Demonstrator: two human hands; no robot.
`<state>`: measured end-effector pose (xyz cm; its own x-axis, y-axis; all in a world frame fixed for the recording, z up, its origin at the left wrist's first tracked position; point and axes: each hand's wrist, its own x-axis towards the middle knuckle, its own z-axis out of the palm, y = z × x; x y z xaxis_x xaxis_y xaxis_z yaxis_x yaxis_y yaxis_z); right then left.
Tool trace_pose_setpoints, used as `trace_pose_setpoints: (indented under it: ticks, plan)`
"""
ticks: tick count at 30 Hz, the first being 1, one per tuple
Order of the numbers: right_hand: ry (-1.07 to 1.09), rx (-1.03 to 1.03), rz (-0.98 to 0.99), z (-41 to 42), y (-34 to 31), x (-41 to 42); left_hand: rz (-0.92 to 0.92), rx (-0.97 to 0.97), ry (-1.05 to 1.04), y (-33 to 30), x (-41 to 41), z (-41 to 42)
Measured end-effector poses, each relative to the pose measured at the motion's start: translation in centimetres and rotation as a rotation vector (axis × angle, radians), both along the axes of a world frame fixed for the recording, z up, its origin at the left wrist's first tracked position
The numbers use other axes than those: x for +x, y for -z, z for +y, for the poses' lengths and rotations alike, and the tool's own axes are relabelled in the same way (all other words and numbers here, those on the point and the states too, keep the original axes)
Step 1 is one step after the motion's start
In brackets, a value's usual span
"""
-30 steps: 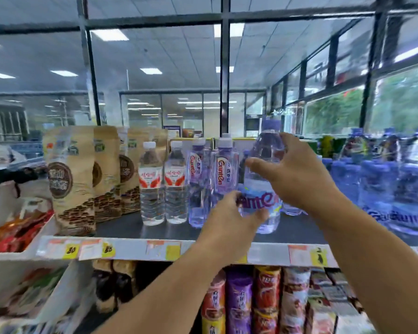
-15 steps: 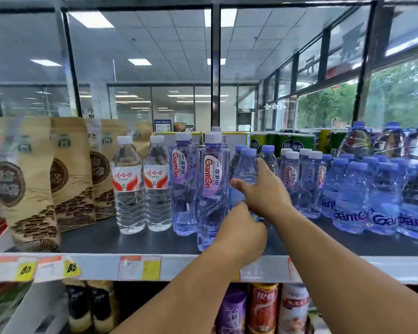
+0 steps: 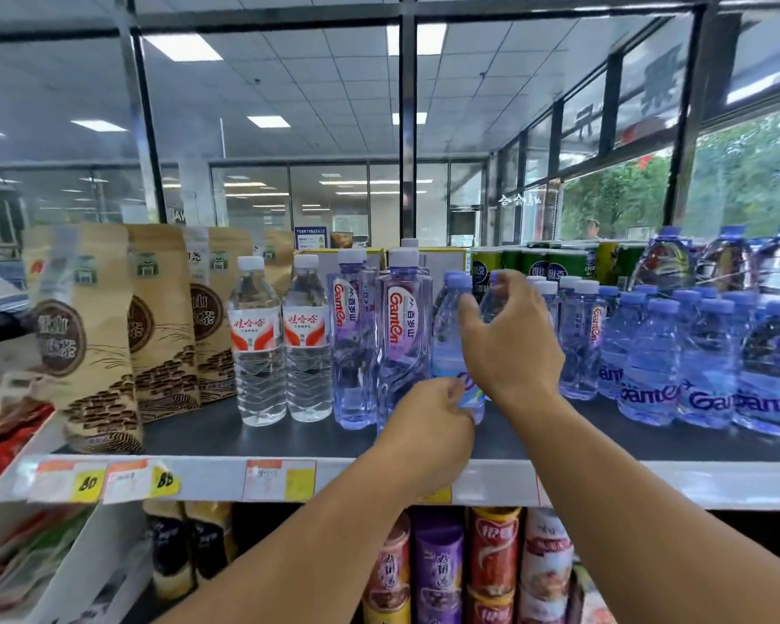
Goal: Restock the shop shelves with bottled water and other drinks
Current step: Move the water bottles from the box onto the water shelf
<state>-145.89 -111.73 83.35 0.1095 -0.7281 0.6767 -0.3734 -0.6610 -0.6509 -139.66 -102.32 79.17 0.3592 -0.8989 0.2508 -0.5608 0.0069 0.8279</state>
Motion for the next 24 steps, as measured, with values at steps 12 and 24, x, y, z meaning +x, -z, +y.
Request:
trace_pose_setpoints:
  ticks: [12, 24]
  plan:
    - [-0.704, -0.255, 0.287, 24.1, 8.9, 5.0, -0.106, 0.553, -0.103, 6.7, 4.9, 25.1]
    - [-1.151, 0.258, 1.313, 42.6, 50.6, 11.8, 0.385, 1.047, -0.466, 42.2, 7.4, 47.7]
